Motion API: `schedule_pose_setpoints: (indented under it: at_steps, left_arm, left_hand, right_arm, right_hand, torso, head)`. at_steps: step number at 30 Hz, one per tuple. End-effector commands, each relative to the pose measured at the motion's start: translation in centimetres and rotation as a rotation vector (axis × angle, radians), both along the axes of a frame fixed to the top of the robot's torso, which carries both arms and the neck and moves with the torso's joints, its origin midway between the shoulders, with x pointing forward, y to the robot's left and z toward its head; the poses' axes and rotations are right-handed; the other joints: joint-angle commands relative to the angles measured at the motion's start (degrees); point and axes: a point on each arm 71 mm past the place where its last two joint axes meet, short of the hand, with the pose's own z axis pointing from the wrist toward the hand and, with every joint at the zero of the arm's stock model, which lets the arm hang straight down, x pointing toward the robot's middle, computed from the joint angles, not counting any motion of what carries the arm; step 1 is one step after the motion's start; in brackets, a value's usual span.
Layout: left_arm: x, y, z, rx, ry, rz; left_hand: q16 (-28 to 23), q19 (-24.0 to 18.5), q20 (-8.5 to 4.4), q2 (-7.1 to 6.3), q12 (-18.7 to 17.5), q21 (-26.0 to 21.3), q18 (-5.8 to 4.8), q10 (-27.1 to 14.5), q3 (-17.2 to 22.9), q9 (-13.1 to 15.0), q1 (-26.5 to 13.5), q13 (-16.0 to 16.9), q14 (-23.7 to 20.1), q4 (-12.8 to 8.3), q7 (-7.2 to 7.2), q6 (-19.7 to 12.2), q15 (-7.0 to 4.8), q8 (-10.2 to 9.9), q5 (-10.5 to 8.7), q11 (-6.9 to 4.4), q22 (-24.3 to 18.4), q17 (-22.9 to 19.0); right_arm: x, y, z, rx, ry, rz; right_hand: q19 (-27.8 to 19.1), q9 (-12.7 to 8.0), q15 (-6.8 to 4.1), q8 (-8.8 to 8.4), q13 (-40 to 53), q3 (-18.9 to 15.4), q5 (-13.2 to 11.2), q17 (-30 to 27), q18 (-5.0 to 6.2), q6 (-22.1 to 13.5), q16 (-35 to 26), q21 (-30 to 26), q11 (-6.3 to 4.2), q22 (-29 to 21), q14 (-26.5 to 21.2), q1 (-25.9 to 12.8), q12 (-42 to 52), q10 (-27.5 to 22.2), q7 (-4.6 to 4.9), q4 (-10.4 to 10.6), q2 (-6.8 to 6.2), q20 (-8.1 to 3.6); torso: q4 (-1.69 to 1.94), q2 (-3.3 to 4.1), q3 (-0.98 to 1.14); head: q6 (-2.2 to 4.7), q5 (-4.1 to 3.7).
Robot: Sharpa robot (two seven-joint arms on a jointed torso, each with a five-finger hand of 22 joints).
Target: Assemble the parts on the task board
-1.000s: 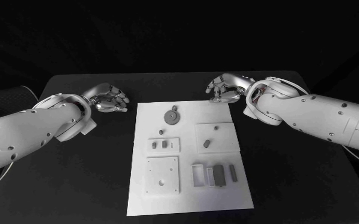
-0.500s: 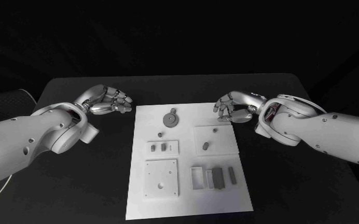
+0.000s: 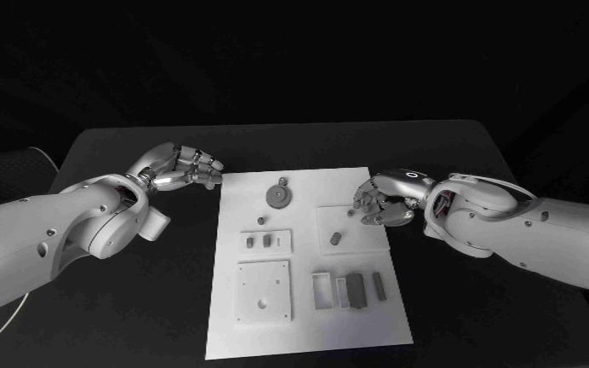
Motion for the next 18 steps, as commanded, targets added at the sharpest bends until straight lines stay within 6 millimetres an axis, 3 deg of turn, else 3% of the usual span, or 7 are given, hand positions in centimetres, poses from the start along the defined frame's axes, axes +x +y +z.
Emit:
schedule_pose_setpoints:
  at_steps: [1, 18]
  left_arm:
    - [0.0, -0.3, 0.1, -0.032, 0.003, -0.01]
    - [0.0, -0.4, 0.0, -0.044, 0.018, -0.002]
  left_hand:
    - [-0.54, 0.4, 0.1, -0.11, -0.31, -0.43, 0.01, 0.14, -0.51, -0.1, -0.58, -0.15, 0.21, 0.05, 0.5, -0.07, 0.03, 0.15, -0.07, 0.21, -0.06, 0.26]
    - [-1.7, 0.22, 0.25, -0.27, -0.57, -0.99, 0.0, -0.6, -1.07, -0.38, -0.59, -0.73, 0.12, -0.07, 0.78, -0.68, 0.21, -0.2, -0.06, 0.55, -0.21, 1.26]
  right_arm:
    - [0.0, 0.4, -0.3, -0.069, -0.037, 0.018]
    - [0.4, 2.3, -0.8, -0.069, -0.064, 0.026]
  right_hand:
    - [0.13, -0.05, -0.16, 0.05, -0.22, -0.18, 0.34, -0.1, 1.19, 0.1, -0.16, -0.53, 0.19, 0.03, -0.21, -0.09, -0.81, 0.08, 0.15, 0.44, -0.85, -0.06]
    - [0.35, -0.56, 0.36, -0.8, -0.59, 0.39, 0.33, -0.1, 1.19, -1.44, -0.09, -0.89, 0.75, -0.01, -0.33, 0.18, -2.56, -0.55, 0.63, 0.96, -1.46, -0.09]
  torso:
    - [-0.05, 0.08, -0.03]
    - [0.0, 0.07, -0.06]
  head:
    - [-0.11, 0.13]
    - [-0.84, 0.65]
